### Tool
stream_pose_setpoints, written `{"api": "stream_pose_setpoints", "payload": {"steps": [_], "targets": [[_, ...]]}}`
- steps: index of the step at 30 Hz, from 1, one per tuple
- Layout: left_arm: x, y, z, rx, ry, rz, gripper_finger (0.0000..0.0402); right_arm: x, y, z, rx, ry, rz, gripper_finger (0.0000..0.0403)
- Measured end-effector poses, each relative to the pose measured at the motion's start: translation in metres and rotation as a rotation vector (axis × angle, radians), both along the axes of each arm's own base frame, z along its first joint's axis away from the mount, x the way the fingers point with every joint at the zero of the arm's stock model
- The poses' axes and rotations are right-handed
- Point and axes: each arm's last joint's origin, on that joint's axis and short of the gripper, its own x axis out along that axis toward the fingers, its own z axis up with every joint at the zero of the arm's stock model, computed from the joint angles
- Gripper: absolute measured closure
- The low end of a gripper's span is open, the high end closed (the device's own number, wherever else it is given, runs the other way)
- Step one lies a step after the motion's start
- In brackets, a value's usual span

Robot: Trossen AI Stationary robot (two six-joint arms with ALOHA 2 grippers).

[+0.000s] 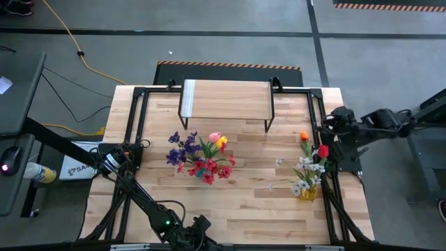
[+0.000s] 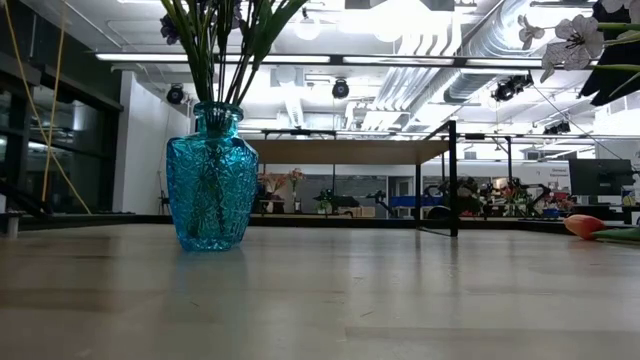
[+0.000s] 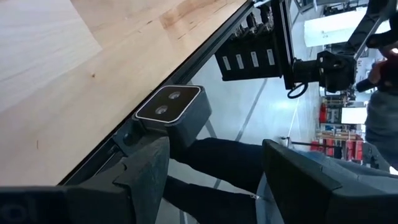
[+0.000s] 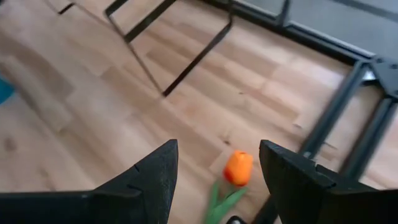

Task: Pick and place flowers into a vace then onto a shelf
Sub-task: Adjust the vases

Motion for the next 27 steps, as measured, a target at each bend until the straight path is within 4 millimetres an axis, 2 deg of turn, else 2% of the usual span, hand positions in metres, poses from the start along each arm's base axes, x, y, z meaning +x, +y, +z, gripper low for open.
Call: {"api": "stream_pose_setpoints", "payload": {"steps": [6, 15, 27], "targets": [[0.006, 0.005, 0.002, -0.03, -0.021, 0.071, 0.0114, -0.001, -0.001, 0.0, -0.039, 0.036, -0.047, 0.0187], [0.024, 0.019, 0.006, -0.047, -0.062, 0.082, 0.0114, -0.003, -0.003, 0.0, -0.079, 0.052, -0.096, 0.0187], [0.025, 0.018, 0.009, -0.08, -0.087, 0.116, 0.0114, -0.006, -0.005, 0.006, -0.147, 0.038, -0.184, 0.0187]]}}
